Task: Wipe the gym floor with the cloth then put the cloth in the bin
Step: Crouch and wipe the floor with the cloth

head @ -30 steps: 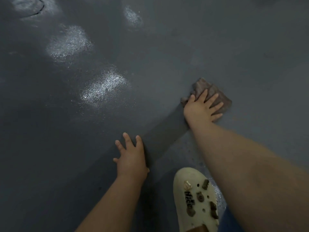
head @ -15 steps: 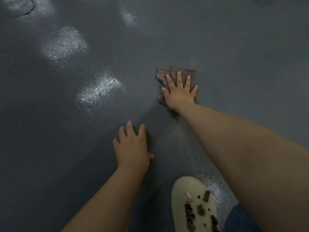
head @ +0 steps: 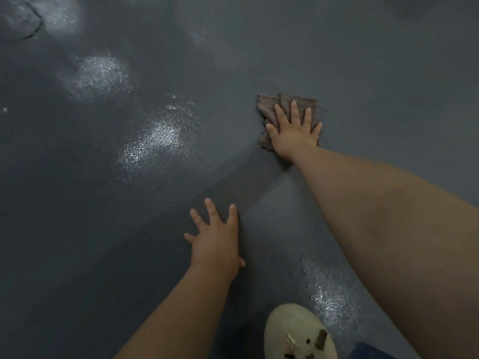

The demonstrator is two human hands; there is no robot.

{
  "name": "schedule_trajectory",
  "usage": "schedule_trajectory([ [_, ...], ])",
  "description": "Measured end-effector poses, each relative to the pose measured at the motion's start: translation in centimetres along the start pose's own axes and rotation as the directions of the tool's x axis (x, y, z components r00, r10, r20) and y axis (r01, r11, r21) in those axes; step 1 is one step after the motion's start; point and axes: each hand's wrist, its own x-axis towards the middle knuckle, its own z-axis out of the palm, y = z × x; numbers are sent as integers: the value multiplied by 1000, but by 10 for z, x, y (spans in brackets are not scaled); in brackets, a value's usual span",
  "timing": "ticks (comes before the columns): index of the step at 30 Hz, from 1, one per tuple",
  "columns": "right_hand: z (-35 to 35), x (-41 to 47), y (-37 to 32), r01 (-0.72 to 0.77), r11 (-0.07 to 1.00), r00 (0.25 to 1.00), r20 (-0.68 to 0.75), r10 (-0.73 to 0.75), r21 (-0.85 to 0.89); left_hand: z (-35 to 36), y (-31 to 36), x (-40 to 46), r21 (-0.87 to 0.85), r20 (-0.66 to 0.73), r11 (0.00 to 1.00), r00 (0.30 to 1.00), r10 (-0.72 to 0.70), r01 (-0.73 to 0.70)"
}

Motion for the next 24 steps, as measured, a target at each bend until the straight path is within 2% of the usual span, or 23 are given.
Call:
schedule_trajectory([
  [9, 12, -23, 33, -264, 953, 960, -55, 275, 146, 5, -1, -4, 15, -20, 1000, 1000, 2, -1],
  [14, 32, -64, 36, -456, 856, 872, -71, 484, 243, 19, -12, -20, 86, -83, 996, 995, 46, -39],
  [18, 51, -104, 17, -545, 768, 804, -51, 593, 335, 32, -22, -39, 96, -76, 995, 996, 44, -36],
  [21, 68, -133, -14, -530, 775, 814, -48, 578, 343, 43, -28, -51, 97, -85, 995, 996, 12, -4],
  [24, 86, -164, -51, -394, 879, 904, -60, 424, 270, 51, -30, -60, 92, -124, 995, 992, -17, 28],
])
